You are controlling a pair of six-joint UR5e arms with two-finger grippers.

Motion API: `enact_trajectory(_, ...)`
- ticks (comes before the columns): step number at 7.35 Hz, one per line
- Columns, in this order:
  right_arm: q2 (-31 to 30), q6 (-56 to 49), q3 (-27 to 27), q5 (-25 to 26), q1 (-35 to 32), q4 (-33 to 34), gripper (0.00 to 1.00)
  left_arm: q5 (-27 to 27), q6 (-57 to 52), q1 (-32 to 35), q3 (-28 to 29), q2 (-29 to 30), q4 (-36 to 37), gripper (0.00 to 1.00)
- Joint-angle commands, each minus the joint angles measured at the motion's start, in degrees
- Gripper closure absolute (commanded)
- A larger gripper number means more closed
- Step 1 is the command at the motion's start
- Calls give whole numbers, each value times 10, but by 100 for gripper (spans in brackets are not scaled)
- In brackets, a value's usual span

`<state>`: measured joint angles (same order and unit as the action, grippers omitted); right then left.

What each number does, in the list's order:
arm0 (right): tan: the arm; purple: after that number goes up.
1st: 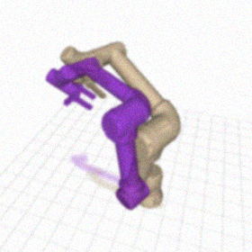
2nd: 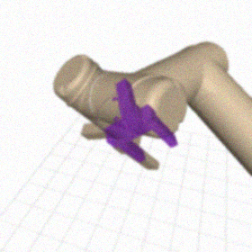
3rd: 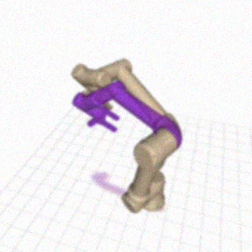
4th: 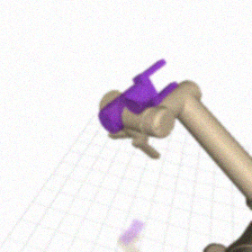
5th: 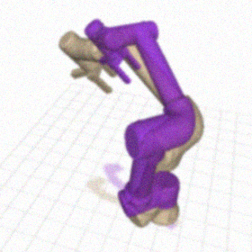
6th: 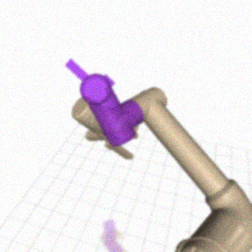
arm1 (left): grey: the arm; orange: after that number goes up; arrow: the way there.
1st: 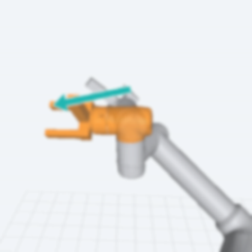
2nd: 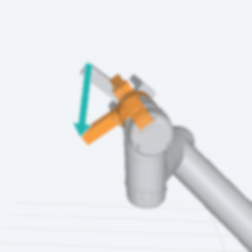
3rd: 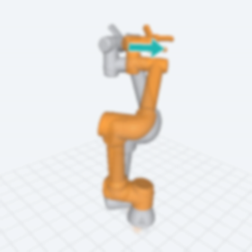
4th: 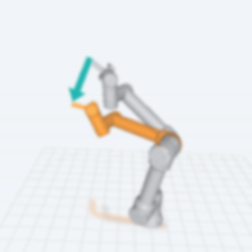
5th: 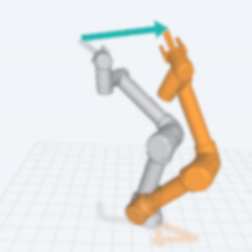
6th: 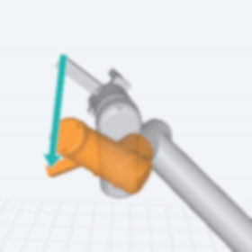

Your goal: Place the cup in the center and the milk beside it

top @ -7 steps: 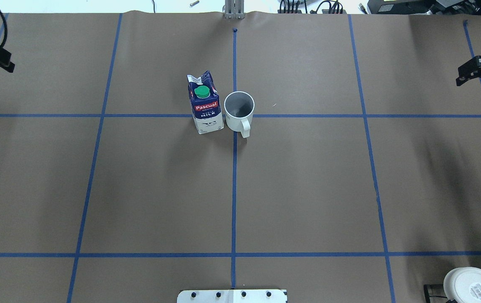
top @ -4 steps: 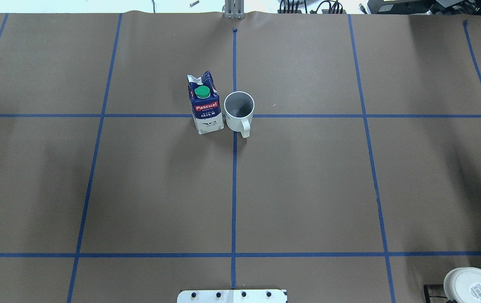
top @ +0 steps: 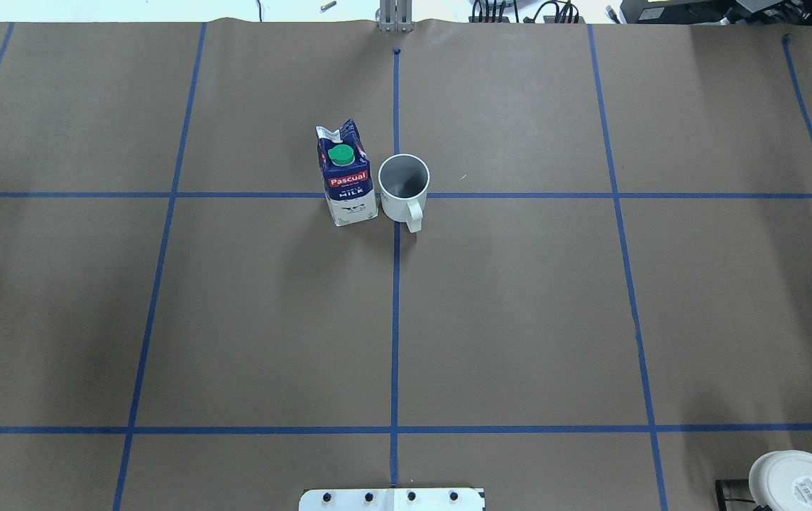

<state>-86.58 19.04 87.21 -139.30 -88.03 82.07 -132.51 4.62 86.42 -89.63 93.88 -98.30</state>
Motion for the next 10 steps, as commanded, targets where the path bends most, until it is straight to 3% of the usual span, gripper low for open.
enact_trajectory(1,-12,-2,19,-3,-6,24,0,-6,-45,24,11,-7,51,2)
enact_trajectory(2,-17,-6,64,7,-2,91,0,-7,-44,24,16,-7,53,2)
enact_trajectory(3,-41,-41,92,22,0,112,0,-7,-45,24,23,-7,51,2)
enact_trajectory(10,-46,-61,91,44,1,137,0,-6,-44,24,21,-5,53,2)
